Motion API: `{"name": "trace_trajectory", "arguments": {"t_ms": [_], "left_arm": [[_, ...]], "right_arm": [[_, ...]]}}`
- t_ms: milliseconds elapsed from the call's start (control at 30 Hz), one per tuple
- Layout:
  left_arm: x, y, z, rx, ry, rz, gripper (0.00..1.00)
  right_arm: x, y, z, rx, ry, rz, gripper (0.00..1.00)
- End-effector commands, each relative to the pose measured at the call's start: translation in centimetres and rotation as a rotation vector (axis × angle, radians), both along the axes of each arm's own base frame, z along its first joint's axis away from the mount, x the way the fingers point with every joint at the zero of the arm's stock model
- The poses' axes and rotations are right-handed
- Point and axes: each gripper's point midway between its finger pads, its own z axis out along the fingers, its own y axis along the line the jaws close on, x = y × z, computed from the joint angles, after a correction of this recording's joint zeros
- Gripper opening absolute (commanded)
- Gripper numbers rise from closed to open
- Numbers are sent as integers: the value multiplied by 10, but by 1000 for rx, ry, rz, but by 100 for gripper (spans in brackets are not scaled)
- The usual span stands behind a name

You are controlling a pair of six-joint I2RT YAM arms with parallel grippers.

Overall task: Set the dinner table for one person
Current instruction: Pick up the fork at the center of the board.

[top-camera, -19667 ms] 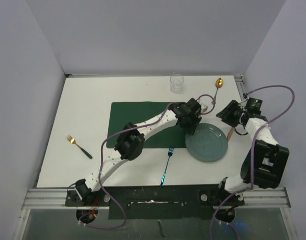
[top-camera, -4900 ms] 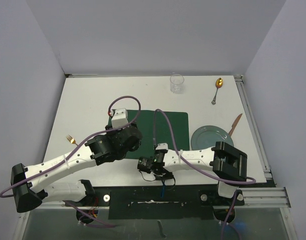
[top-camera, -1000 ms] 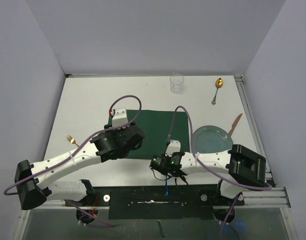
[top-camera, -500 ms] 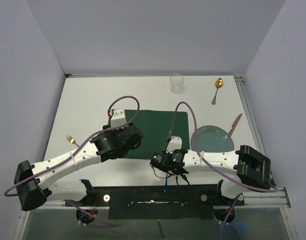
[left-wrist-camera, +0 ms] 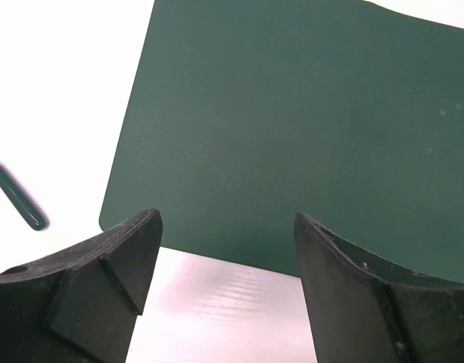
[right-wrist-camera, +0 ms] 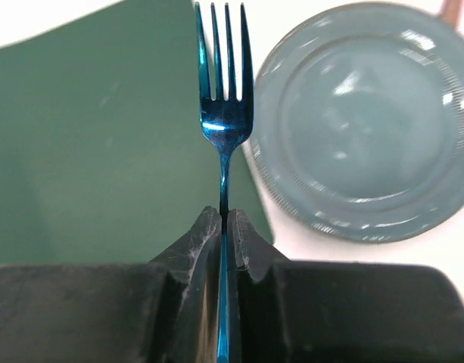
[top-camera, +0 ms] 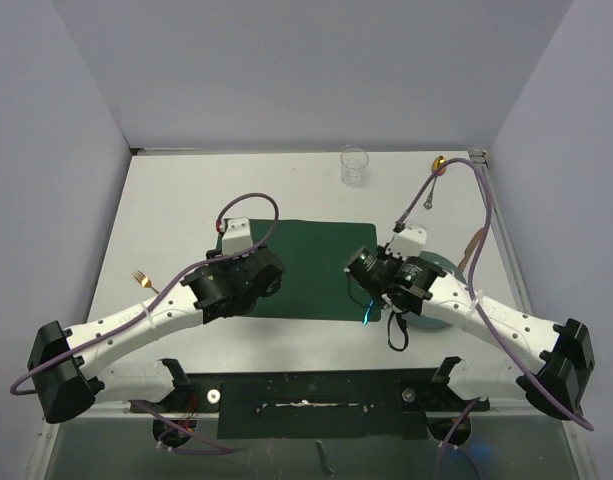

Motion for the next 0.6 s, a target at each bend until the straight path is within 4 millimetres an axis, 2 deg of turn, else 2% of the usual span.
{"name": "trace_trajectory", "arguments": {"t_ms": [0,100,267,300,367,433,467,500,567], "left_arm": [[8,-6,9,-50,-40,-7,70],[8,-9,7,-56,-30,-20,70],[6,-7,8,-56,-30,-22,70],[6,-6,9,-60,-32,-22,70],[5,-5,11,-67,-38,-22,70],[5,-4,14,-78,-46,-22,70],[5,-3,15,-83,-49,-22,70],[4,-3,16,-87,-50,-21,70],[4,-1,18,-91,-53,-20,70]], "right_arm": [[34,-54,24,-119,-100,-109,0],[65,-74,30,-106,-139,-144,0],[116,-118,38,-60,-188,-199,0],[127,-133,40,-64,-192,-215,0],[152,-145,46,-48,-203,-200,0],[179,-149,49,-26,-197,-165,0],[196,-147,47,-9,-183,-134,0],[213,-143,56,9,-199,-110,0],[241,-129,57,49,-200,-40,0]]}}
